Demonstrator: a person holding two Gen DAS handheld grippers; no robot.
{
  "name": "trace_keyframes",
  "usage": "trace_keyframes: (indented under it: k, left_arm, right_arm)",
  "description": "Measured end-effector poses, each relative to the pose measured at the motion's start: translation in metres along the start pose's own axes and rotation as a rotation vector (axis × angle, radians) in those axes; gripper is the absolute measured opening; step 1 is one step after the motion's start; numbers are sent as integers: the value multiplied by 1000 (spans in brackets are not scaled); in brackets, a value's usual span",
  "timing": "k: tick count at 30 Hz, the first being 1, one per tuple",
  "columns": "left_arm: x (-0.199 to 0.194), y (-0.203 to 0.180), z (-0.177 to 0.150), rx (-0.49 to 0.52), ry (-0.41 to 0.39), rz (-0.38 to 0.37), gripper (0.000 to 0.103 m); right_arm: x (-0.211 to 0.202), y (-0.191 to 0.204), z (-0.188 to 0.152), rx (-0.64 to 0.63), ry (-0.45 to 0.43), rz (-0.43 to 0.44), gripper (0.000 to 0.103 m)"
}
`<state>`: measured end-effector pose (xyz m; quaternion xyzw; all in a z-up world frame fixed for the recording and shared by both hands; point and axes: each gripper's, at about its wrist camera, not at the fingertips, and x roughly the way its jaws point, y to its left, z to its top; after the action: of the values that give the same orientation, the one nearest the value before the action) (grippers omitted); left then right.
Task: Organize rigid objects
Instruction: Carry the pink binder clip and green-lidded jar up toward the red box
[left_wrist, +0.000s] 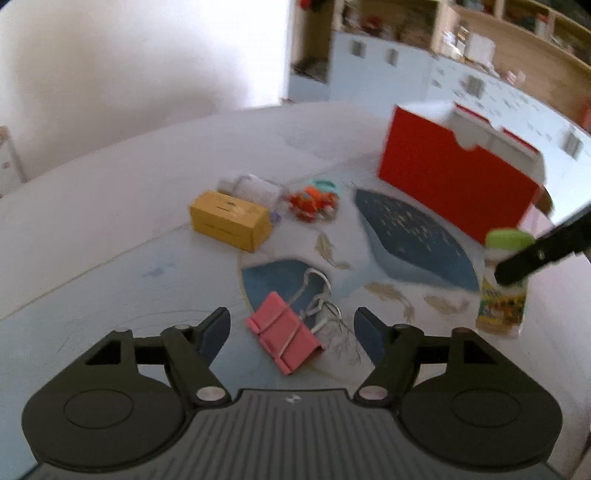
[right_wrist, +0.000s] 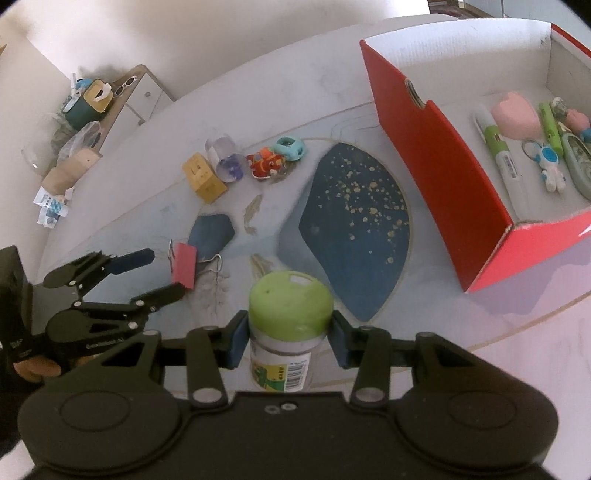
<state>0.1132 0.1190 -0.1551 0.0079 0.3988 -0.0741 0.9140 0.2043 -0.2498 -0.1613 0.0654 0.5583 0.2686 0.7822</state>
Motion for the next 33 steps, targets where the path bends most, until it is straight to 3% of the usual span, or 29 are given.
trace_keyframes:
  k: [6, 14, 19, 21, 23, 33]
  left_arm:
    - [15, -1, -3, 223, 63, -19, 74]
    - [31, 9, 1, 302, 93, -70, 74]
    - [40, 15, 8, 285, 87, -115, 70]
    - [42, 18, 11, 263, 75, -131, 56]
    - [42, 17, 13, 259, 64, -127, 51]
    - [44, 9, 17, 153, 65, -60, 50]
  right_arm:
    - [0, 2, -1, 3, 5, -16, 44]
    - [2, 1, 2, 28, 9, -27, 44]
    - [3, -2, 4, 44, 7, -34, 44]
    - [3, -4, 5, 51, 5, -39, 44]
    - [4, -5, 6, 57, 5, -40, 44]
    - [-2, 0, 11, 27, -13, -41, 44]
